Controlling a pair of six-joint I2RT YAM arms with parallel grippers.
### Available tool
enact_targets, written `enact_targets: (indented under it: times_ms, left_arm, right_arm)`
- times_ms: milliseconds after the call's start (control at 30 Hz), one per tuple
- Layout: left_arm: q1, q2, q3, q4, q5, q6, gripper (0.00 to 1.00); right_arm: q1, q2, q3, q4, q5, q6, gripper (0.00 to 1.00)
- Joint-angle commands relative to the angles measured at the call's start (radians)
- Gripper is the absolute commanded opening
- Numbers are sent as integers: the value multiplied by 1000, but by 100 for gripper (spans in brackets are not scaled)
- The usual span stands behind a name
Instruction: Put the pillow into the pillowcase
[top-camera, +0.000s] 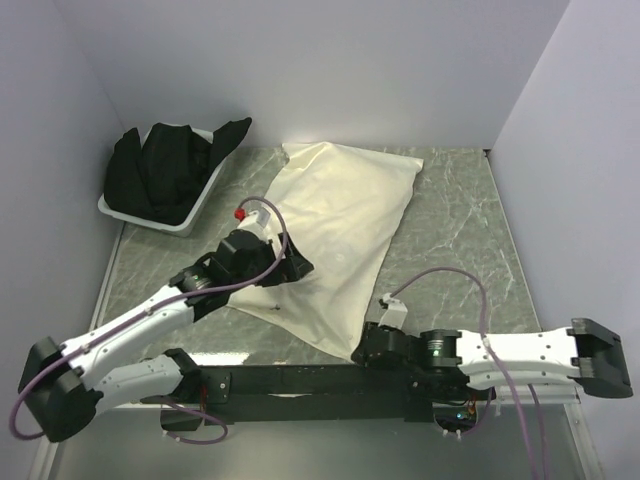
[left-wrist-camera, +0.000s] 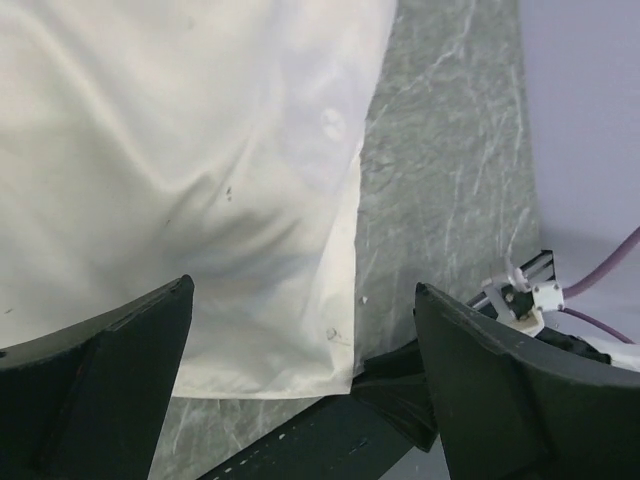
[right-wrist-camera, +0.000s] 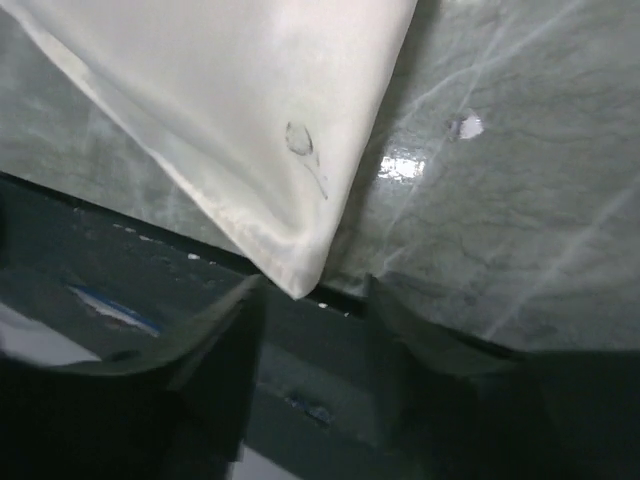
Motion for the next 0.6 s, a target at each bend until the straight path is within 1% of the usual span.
enact_targets:
  times_ms: [0,33,67,100,133,167,200,267,300,333,400,433,467,567]
  left_arm:
    - [2,-99,92,-118,-47,73,98]
    - [2,-130,98,-141,-56,78,99]
    - [2,-148,106,-146,-60,87,99]
    - [2,-167,106,-150,-76,90,99]
    - [3,-202,106,-157,-96,84,99]
    - [2,-217,105,-173,-113,77,99]
    - [2,-245,106,-183,-136,80,99]
    - [2,-268,105,-206,-158,74,99]
    - [2,-288,100,-206,-168,70,99]
    - [2,-297,95,-207,-184,66,99]
    - [2,-317,75,-216,-201,50,99]
    - [2,-319,68,-223,-221,50,99]
    - [2,-322,57,-229,-234,44,99]
    - [2,-328,37,-262,-265,32,99]
  right_arm:
    - [8,-181,87,-207,99,-7,61]
    - [6,-243,108,-237,128,-19,70]
    - [6,-271,154,-288,157,-27,87]
    - [2,-294,179,-306,188,-39,96]
    - [-6,-324,203,-328,242,-64,100]
    - [-21,-331,251,-358,268,-78,100]
    - [-64,-335,272,-359,277,-140,100]
    - [-150,-310,329,-336,255,-223,100]
    - [-205,-293,343,-313,219,-333,100]
    - [-342,-260,352,-288,105,-381,100]
    - [-465,-233,363,-207,-15,-490,100]
    - [-551,-212,363,-178,-61,-518,100]
    - [-595,-201,371,-137,-136,-536,100]
    - [-691,-158,384,-78,-216,-578,100]
